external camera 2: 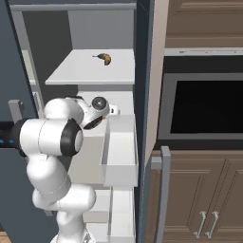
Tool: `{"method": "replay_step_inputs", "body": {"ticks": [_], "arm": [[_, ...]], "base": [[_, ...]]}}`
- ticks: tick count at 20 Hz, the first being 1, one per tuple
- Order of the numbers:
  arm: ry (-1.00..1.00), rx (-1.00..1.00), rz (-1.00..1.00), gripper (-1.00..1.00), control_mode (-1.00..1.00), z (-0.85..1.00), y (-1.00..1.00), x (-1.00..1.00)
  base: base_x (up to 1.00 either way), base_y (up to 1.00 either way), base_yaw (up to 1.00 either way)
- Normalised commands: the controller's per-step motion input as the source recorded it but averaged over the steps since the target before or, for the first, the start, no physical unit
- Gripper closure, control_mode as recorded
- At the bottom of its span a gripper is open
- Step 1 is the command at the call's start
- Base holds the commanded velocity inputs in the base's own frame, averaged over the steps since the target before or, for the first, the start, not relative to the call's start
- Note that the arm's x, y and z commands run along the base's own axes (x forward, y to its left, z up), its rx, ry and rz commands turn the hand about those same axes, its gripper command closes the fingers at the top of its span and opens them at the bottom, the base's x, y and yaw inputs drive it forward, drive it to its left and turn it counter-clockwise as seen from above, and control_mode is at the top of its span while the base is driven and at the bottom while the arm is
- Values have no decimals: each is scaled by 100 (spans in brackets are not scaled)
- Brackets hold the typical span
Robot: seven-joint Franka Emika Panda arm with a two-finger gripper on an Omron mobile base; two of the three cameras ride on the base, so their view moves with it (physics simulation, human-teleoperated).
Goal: Place the tomato in the correct fridge rack based on whether it is a fruit or vegetable. Finally, close the fridge door.
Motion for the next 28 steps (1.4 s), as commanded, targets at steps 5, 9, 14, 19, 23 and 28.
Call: {"method": "replay_step_inputs", "body": {"ticks": [5,9,14,19,23,28], "arm": [[18,-9,0,-100,-100,34,1,-64],[25,-6,0,-100,-100,40,3,-77],[19,-2,0,-100,-100,78,10,-70],[15,0,0,-100,-100,78,0,-82],[3,0,0,-100,-100,9,0,-100],[0,-2,0,-100,-100,0,0,-100]], "base": [[0,0,0],[0,0,0],[0,0,0],[0,0,0],[0,0,0],[0,0,0]]}}
